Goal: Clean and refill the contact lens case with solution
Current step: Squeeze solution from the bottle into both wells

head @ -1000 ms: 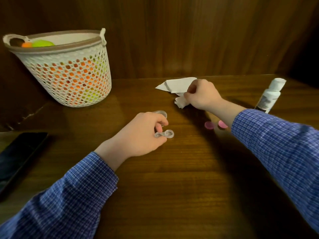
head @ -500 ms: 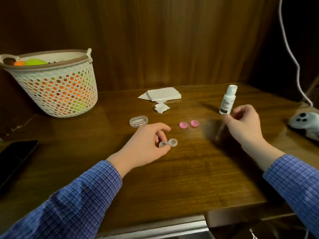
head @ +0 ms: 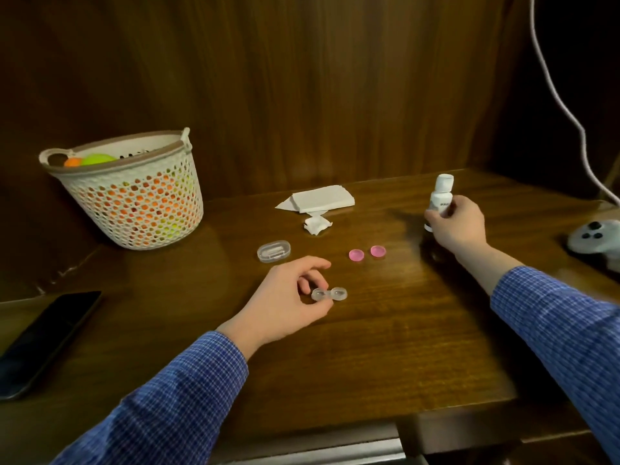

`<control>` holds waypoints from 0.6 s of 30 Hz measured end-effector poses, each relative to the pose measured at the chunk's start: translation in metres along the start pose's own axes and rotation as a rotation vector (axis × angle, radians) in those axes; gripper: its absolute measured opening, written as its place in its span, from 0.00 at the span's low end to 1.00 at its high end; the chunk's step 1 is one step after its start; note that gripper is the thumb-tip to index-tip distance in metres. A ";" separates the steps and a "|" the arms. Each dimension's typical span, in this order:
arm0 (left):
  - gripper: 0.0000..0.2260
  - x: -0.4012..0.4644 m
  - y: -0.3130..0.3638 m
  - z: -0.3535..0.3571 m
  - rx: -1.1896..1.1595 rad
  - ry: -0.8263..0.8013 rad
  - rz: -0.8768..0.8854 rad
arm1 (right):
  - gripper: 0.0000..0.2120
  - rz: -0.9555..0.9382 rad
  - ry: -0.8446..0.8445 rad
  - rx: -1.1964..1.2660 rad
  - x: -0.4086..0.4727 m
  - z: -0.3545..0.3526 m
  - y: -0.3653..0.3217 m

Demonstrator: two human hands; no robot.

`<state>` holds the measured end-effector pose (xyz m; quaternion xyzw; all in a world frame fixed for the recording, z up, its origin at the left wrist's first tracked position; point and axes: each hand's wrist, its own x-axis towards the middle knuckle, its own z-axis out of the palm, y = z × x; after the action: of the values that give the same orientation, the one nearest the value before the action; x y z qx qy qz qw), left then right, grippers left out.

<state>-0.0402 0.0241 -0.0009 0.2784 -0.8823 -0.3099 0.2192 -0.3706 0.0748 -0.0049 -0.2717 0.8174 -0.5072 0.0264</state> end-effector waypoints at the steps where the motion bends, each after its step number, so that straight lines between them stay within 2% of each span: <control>1: 0.29 0.000 0.000 -0.002 0.007 -0.007 -0.003 | 0.22 -0.035 0.015 0.010 -0.003 0.000 -0.002; 3: 0.33 0.002 0.002 -0.007 -0.003 0.023 -0.018 | 0.22 -0.133 0.021 0.058 -0.015 -0.001 -0.013; 5: 0.29 0.008 0.006 -0.013 -0.088 0.113 -0.030 | 0.20 -0.222 -0.056 0.117 -0.033 -0.002 -0.032; 9: 0.19 0.025 0.026 -0.025 -0.228 0.242 0.002 | 0.18 -0.377 -0.439 0.202 -0.087 0.011 -0.069; 11: 0.14 0.029 0.034 -0.029 -0.250 0.259 0.044 | 0.19 -0.490 -0.536 0.128 -0.112 0.023 -0.079; 14: 0.07 0.029 0.030 -0.032 -0.270 0.312 0.058 | 0.20 -0.598 -0.580 0.055 -0.136 0.034 -0.086; 18: 0.09 0.025 0.016 -0.036 -0.233 0.296 0.000 | 0.17 -0.713 -0.526 -0.130 -0.141 0.038 -0.083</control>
<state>-0.0448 0.0033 0.0412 0.2936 -0.7986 -0.3658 0.3772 -0.2041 0.0820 0.0135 -0.6575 0.6682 -0.3459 0.0398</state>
